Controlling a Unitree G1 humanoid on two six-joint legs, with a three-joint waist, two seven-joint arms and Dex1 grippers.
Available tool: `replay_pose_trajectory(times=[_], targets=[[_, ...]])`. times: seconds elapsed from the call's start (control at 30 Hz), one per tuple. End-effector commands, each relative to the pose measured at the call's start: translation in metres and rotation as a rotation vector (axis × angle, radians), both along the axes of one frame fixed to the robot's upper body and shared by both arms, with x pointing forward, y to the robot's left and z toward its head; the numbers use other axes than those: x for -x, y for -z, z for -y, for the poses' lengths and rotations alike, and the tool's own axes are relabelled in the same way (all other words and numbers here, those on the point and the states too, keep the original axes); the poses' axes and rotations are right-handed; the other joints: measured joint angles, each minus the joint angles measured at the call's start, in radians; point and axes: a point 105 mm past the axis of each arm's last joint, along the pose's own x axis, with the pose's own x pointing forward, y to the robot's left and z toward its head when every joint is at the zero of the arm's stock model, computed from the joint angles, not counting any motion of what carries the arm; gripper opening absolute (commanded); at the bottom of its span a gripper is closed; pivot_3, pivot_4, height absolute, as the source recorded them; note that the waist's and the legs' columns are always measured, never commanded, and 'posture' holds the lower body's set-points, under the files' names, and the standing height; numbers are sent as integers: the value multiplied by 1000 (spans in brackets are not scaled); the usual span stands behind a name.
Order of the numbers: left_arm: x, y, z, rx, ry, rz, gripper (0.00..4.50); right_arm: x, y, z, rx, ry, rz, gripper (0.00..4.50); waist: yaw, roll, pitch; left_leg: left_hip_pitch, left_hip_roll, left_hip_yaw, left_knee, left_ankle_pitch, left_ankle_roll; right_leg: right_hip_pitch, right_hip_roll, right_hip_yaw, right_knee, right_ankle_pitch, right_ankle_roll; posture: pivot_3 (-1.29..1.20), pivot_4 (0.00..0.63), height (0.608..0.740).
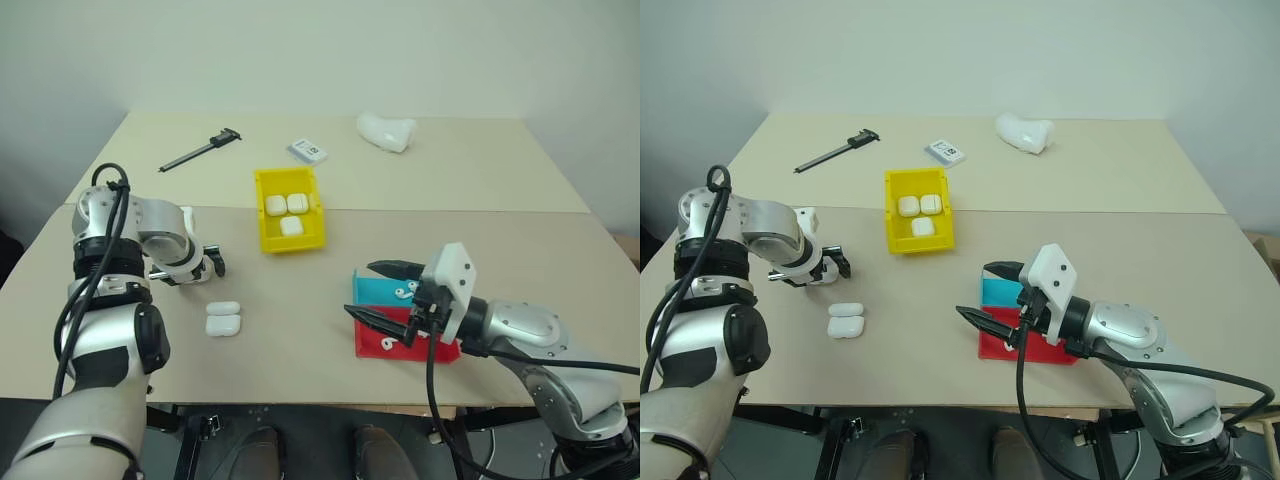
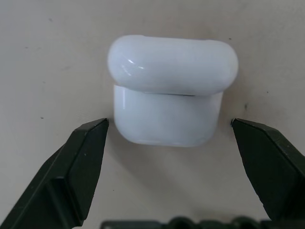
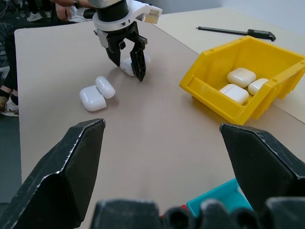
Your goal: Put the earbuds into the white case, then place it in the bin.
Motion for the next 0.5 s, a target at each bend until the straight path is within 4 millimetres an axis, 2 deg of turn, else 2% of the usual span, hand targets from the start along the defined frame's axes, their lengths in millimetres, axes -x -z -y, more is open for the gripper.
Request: replay_pose_trajectory(times=[0.03, 0.3, 0.5], targets=[[-6, -12, 1, -29, 27, 54, 4500, 5, -14, -1, -7, -17, 54, 4460, 0, 0, 0, 0, 0, 0, 0, 0, 0, 0, 0, 0, 0, 0, 0, 0, 150, 740], [-10, -12, 4, -34, 48, 67, 4500, 6, -16, 1, -2, -6, 58, 4460, 0, 0, 0, 0, 0, 0, 0, 0, 0, 1, 0, 0, 0, 0, 0, 0, 150, 740], [-10, -4, 5, -18, 57, 48, 4500, 7, -15, 1, 3, -1, 56, 4460, 3, 0, -1, 1, 0, 0, 0, 0, 0, 1, 0, 0, 1, 0, 0, 0, 150, 740]])
